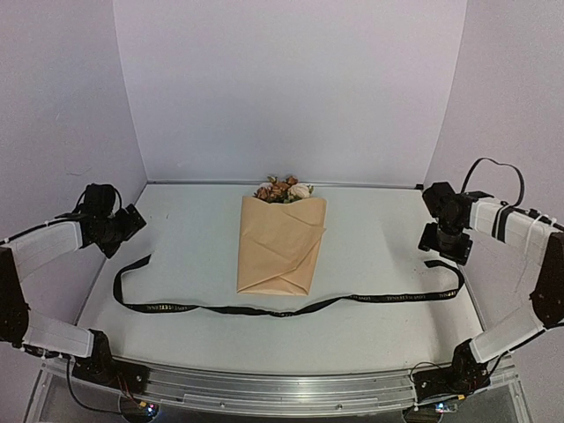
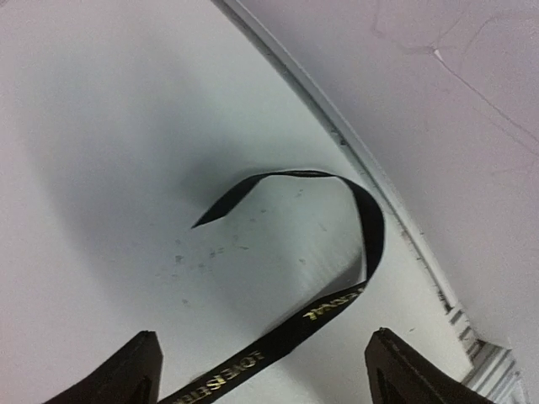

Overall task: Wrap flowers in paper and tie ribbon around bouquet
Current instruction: Straighten the ribbon at the center of the board, then pick up the folded bouquet from the center of the board.

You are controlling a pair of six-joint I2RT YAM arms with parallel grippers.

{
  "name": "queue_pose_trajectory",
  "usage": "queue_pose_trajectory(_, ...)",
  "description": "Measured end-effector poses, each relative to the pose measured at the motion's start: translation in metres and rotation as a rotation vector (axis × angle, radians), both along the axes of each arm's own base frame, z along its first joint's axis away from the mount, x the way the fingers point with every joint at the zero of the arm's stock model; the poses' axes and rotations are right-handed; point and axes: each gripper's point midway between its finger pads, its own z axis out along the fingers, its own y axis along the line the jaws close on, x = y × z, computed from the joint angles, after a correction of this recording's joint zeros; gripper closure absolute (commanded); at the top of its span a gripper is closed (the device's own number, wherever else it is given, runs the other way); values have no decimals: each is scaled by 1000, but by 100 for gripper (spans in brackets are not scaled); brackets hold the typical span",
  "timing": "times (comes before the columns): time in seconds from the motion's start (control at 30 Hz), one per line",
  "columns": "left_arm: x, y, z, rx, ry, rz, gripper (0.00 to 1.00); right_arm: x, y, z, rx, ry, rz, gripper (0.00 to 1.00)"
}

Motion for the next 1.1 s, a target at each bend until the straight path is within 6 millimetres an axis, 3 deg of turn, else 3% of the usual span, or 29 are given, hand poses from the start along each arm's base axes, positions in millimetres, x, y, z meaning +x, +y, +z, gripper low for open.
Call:
queue_pose_trajectory(0.13, 23, -24, 29, -27, -68, -123, 0, 10, 47, 12, 105, -74, 142, 2)
queue_pose_trajectory(0.3, 24, -65, 34, -89, -72, -281, 0, 19, 117, 12, 266, -118, 316, 2)
queue_pose_trajectory(0.4, 24, -105, 25, -129, -31, -401, 0, 24, 160, 7, 376, -132, 401, 2)
queue_pose_trajectory(0.47, 24, -144, 15, -156, -3, -508, 0, 29, 186, -1, 440, -133, 443, 2)
queue_pose_trajectory(0.6, 11, -203, -22, -233, 90, -675, 0, 33, 235, -31, 539, -82, 514, 2)
queue_pose_trajectory(0.7, 6, -223, -53, -277, 177, -733, 0, 38, 268, -48, 589, -48, 558, 2)
queue_pose_trajectory(0.8, 8, -240, -72, -306, 222, -773, 1, 49, 298, -54, 639, -53, 595, 2)
queue_pose_trajectory(0.97, 17, -262, -81, -356, 210, -834, 3, 71, 326, -61, 685, -75, 620, 2)
queue_pose_trajectory(1.1, 38, -275, -81, -369, 169, -855, 6, 85, 336, -74, 686, -72, 621, 3)
